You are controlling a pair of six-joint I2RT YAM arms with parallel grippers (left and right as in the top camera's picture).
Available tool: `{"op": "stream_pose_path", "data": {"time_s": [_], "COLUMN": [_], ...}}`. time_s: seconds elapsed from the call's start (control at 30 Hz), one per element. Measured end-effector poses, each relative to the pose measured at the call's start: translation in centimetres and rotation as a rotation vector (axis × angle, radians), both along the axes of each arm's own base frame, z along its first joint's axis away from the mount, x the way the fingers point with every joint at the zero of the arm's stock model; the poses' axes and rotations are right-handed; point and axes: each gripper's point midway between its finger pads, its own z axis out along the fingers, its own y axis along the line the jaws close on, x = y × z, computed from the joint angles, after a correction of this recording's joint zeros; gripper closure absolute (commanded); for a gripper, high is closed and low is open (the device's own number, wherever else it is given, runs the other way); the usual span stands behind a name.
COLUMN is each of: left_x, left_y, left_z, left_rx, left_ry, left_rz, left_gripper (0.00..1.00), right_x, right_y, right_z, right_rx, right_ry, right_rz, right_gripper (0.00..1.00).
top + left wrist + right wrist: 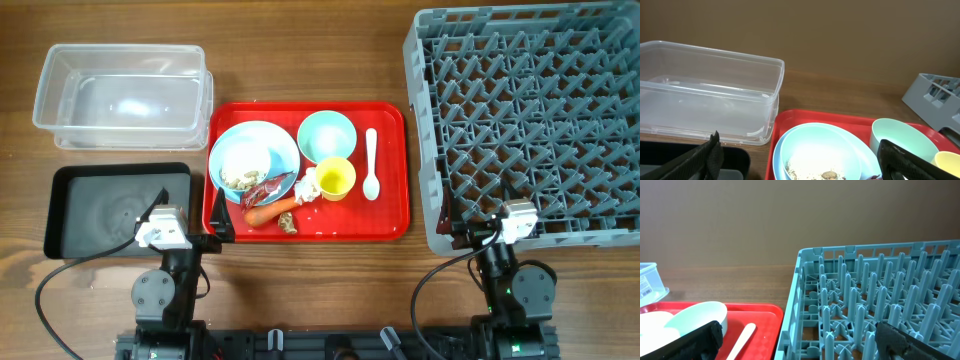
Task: Sort waste into correct bins and load items into the dishwasher rack
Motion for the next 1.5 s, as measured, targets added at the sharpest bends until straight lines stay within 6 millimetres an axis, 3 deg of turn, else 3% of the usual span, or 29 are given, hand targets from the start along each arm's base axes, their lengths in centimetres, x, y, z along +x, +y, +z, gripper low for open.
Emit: {"op": "stream_pose_path", "data": {"time_s": [0.67,0.87,1.03,1.2,1.33,1.5], "left_x": [0.0,-0.2,0.8,1.9,1.7,1.5], "left_y": [0.0,-0.2,-1.1,-2.7,-4.6,-6.3], "left_z": [-0.1,1.4,2.7,2.9,2.0,-0.5], "left_rx": [0.000,0.004,-0.022,-0.065,-0.129,-0.201], "left_ry": [0.008,0.119,0.314,0.577,0.839,1.000], "left_rz": [-0.001,-0.015,-0.055,-0.127,-0.216,-0.295], "left_gripper": [0.00,0.00,0.00,0.00,0.00,0.00], "right_x": [-0.1,-0.5,-0.3,0.1,0.5,1.2], "right_y": [0.0,0.1,0.1,0.1,0.2,0.4], "right_z": [-0.5,2.1,4.3,4.7,3.8,1.9], "right_rx": [0.049,0.047,0.041,0.026,0.015,0.014], "right_ry": [0.046,0.122,0.245,0.452,0.640,0.743], "right_rz": [0.000,0.004,0.001,-0.004,-0.008,0.000], "right_gripper": [0.00,0.00,0.00,0.00,0.00,0.00]}}
